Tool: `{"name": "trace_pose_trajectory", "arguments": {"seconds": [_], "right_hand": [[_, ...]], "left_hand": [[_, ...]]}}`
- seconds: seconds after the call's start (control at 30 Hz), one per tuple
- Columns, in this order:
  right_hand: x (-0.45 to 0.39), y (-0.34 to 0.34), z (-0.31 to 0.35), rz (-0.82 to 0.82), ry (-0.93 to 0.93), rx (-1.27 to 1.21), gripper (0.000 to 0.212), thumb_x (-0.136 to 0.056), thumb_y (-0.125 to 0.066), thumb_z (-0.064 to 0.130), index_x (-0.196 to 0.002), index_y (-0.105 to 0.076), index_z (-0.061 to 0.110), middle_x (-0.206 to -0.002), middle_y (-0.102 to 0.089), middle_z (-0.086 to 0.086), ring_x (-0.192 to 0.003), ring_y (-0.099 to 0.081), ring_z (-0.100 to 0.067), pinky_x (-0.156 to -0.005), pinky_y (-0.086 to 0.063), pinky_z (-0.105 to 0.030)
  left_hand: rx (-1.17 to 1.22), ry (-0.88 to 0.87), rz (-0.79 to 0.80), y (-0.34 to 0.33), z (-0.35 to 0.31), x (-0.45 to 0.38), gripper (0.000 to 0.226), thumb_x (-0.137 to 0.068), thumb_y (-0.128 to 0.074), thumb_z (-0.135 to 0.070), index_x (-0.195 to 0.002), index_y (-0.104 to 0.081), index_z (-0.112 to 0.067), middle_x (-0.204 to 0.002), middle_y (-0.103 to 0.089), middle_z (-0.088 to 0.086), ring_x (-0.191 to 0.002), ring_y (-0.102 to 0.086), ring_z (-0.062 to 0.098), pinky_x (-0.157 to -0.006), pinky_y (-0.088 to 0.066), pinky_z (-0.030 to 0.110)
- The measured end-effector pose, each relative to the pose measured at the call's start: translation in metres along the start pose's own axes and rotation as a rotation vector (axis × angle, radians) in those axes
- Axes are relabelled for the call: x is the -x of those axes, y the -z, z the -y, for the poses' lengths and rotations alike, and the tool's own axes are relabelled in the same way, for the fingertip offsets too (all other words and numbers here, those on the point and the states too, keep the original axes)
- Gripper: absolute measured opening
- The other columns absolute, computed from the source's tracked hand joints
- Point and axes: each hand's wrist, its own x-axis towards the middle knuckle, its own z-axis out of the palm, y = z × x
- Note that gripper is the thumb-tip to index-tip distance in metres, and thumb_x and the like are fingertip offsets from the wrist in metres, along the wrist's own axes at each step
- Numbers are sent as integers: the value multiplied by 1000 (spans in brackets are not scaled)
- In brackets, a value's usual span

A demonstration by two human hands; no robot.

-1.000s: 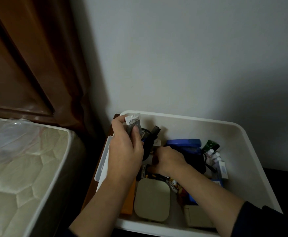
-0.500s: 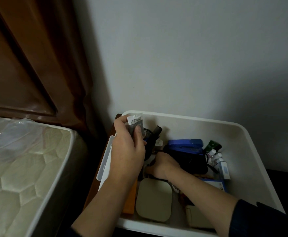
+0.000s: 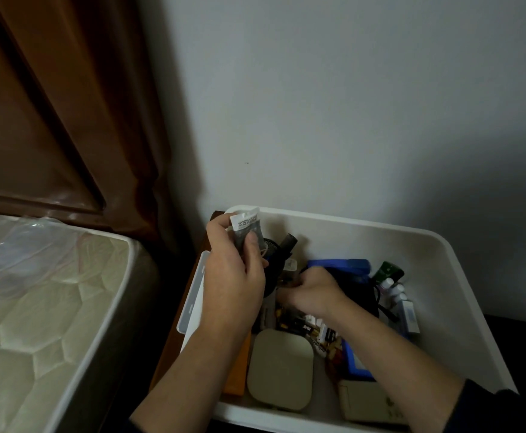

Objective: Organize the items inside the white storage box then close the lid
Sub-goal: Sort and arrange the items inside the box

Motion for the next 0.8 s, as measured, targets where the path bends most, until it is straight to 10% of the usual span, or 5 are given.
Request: {"name": "trace_pose_trajectory", "arguments": {"seconds": [0.37, 0.8], "right_hand": [[-2, -6, -13, -182, 342, 767, 21, -90, -71, 43, -106, -72, 30, -95, -73, 4, -90, -73, -24, -74, -57, -34], [-9, -1, -18, -306, 269, 694, 10, -92, -71, 37, -99, -71, 30, -93, -72, 5, -88, -72, -24, -70, -51, -32]], "left_hand": [[27, 7, 1, 1, 0, 0, 25, -109, -54, -17, -125, -43, -31, -80, -71, -7, -73, -74, 7, -58, -51, 13], [18, 10, 16, 1, -1, 0, 23, -109, -54, -16, -127, -43, -25, -86, -72, -7, -75, -74, 5, -57, -52, 14]]}}
